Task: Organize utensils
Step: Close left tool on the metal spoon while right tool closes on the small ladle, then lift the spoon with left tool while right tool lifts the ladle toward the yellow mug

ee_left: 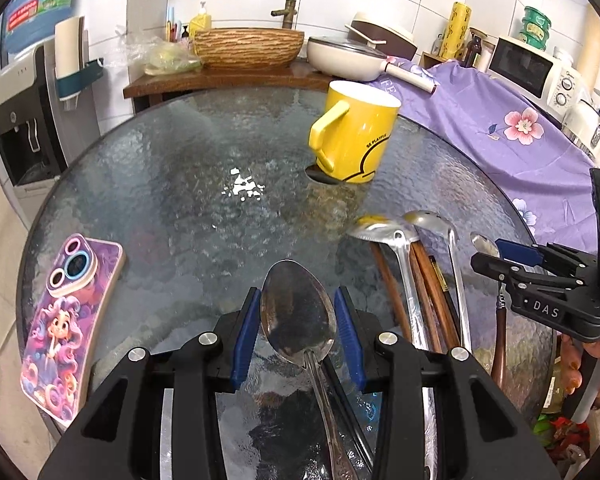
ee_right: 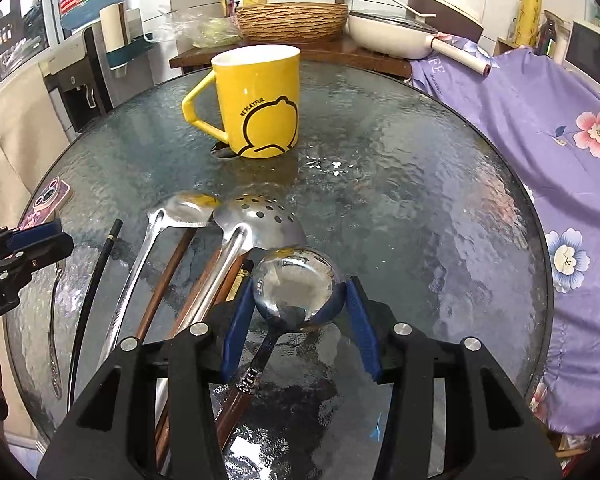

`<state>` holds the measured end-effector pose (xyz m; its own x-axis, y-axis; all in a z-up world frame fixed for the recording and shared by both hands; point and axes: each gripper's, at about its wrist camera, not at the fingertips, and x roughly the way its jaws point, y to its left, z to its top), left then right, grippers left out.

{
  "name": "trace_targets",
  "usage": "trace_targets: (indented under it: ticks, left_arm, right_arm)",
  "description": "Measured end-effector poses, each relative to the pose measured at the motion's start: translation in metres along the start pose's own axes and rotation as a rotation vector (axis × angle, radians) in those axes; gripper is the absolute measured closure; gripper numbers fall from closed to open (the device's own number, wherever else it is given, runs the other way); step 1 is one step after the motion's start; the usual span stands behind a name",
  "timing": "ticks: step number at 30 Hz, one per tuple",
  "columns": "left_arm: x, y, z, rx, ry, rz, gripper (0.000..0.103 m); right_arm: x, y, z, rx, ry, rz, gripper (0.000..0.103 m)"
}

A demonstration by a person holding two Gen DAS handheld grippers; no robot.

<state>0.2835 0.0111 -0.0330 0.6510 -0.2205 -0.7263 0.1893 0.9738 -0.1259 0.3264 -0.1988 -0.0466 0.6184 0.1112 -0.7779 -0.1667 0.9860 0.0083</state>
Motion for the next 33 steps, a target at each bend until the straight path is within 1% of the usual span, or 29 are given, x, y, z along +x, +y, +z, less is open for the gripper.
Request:
trace_targets:
  ticks: [10, 16, 21, 33]
  left_arm:
    - [-0.013, -0.012, 0.010, 0.020, -0.059, 0.008, 0.066]
    - [-0.024, -0.020, 0.022, 0.039, -0.105, 0.006, 0.067]
    - [-0.032, -0.023, 0.033, 0.051, -0.145, 0.008, 0.067]
    - [-0.049, -0.030, 0.057, 0.076, -0.235, 0.011, 0.068]
  right_arm:
    - [-0.022, 0.002, 0.002, -0.004, -0.072, -0.012, 0.056]
    - [-0.045, 0.004, 0.008, -0.020, -0.148, -0.025, 0.056]
    - [-0.061, 0.003, 0.014, -0.031, -0.219, -0.060, 0.056]
    - [-0.081, -0.001, 0.034, -0.038, -0.298, -0.093, 0.056]
